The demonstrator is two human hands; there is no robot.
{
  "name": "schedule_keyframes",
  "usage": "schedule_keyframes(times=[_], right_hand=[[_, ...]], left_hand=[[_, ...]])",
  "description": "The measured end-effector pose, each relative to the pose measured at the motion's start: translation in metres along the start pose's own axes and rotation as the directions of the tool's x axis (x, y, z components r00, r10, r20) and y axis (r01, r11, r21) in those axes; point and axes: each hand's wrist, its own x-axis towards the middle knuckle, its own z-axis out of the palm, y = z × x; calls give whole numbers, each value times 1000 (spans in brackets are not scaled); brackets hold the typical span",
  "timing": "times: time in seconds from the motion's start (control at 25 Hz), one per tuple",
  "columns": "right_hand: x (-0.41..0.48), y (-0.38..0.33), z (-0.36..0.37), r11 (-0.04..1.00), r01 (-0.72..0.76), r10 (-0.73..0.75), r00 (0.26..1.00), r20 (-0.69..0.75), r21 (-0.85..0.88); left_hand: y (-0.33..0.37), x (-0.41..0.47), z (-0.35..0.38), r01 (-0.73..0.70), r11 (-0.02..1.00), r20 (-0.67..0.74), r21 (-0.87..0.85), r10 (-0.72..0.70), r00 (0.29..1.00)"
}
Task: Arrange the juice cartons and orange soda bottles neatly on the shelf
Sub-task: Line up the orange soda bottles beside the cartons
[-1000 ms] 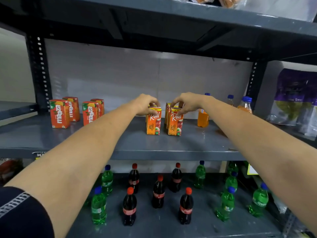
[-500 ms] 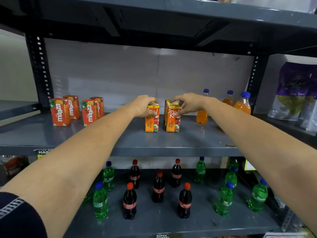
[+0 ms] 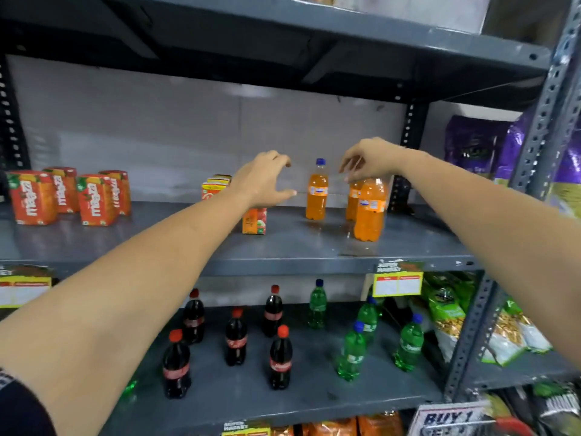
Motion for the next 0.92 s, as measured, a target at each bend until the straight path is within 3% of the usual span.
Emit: schedule_keyframes(times=[0.2,0.44,0.56,0.68,0.8,0.92], right_hand=[[-26,59,-8,999,6,-2,994,-108,36],[-33,87,-1,926,50,12,987,-160,375],[-29,91,7,869,70,12,987,-162,490],[-28,103,8,787,52,47,988,-144,614],[-25,116,17,796,39,61,988,-145,604],[-20,125,27,888,52,43,980,-196,457]], left_hand=[[71,28,41,61,993,35,-102,-58,998],[146,43,92,193,937,132,-291,-161,978],[177,45,110,357,865,83,-353,-351,933],[181,50,113,359,847,20,-392,-382,924],[164,48,113,312,865,-20,-393,-348,937],[140,50,114,346,853,-11,-390,-381,925]])
